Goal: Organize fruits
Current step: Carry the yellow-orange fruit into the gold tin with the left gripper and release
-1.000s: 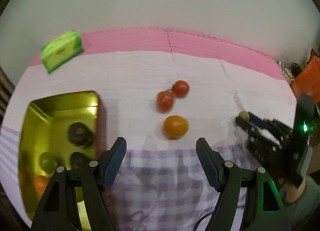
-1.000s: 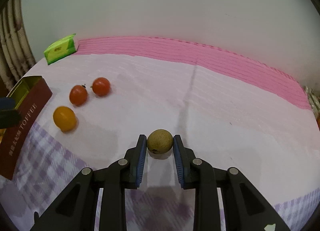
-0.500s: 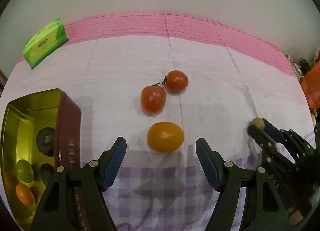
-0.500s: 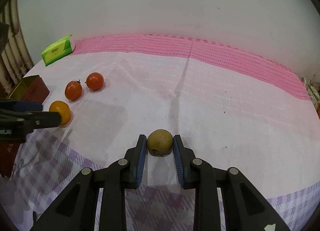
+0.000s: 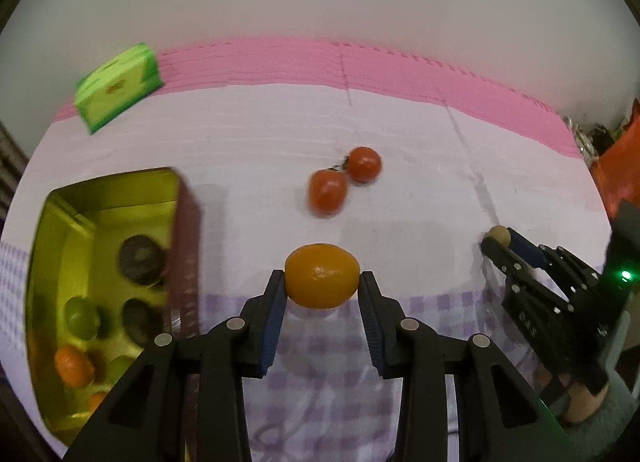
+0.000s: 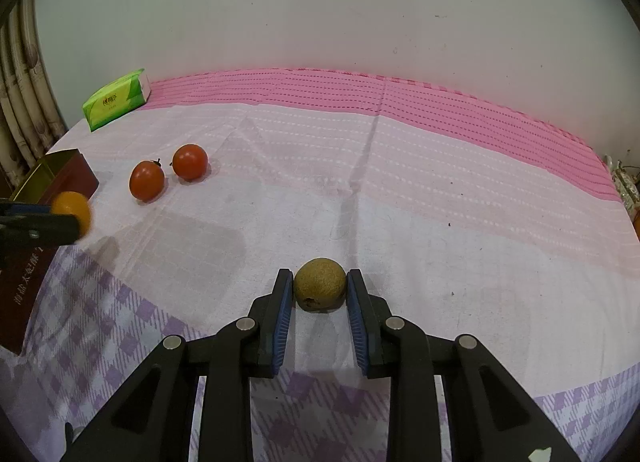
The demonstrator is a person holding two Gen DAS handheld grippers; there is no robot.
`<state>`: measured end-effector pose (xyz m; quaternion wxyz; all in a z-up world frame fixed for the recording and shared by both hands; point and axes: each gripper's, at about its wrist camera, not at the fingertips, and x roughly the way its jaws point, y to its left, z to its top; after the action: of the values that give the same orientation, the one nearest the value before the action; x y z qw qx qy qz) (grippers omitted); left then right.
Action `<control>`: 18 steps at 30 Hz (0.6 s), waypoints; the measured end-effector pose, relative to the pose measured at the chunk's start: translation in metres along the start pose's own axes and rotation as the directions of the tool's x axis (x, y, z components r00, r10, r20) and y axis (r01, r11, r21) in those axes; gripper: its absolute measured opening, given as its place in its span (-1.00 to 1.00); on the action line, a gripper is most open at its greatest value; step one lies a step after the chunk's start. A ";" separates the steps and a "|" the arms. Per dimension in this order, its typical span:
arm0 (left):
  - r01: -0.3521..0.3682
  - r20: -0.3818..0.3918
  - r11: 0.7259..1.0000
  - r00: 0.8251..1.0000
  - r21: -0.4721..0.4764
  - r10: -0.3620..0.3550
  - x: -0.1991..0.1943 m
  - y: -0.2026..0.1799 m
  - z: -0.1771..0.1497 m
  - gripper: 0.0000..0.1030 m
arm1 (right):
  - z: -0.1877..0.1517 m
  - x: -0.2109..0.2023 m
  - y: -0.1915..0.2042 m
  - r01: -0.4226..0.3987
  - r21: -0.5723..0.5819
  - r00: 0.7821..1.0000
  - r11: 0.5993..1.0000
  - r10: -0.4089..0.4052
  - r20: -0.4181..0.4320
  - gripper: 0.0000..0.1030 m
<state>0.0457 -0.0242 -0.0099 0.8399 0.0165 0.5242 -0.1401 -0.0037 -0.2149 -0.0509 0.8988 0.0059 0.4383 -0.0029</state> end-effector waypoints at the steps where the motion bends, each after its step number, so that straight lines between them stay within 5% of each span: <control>1: -0.007 0.002 1.000 1.000 -0.012 0.007 -0.006 0.007 -0.002 -0.27 | 0.000 0.000 0.000 -0.001 0.001 1.000 1.000 0.001 0.000 -0.51; 18: -0.136 0.014 0.976 0.990 -0.167 0.141 -0.064 0.111 -0.037 -0.27 | 0.001 0.001 -0.002 -0.004 0.014 1.000 1.000 0.004 -0.001 -0.51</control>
<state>0.0152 0.1032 0.0169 0.8528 -0.0189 0.5206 -0.0373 -0.0025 -0.2172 -0.0510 0.8985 0.0132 0.4388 -0.0042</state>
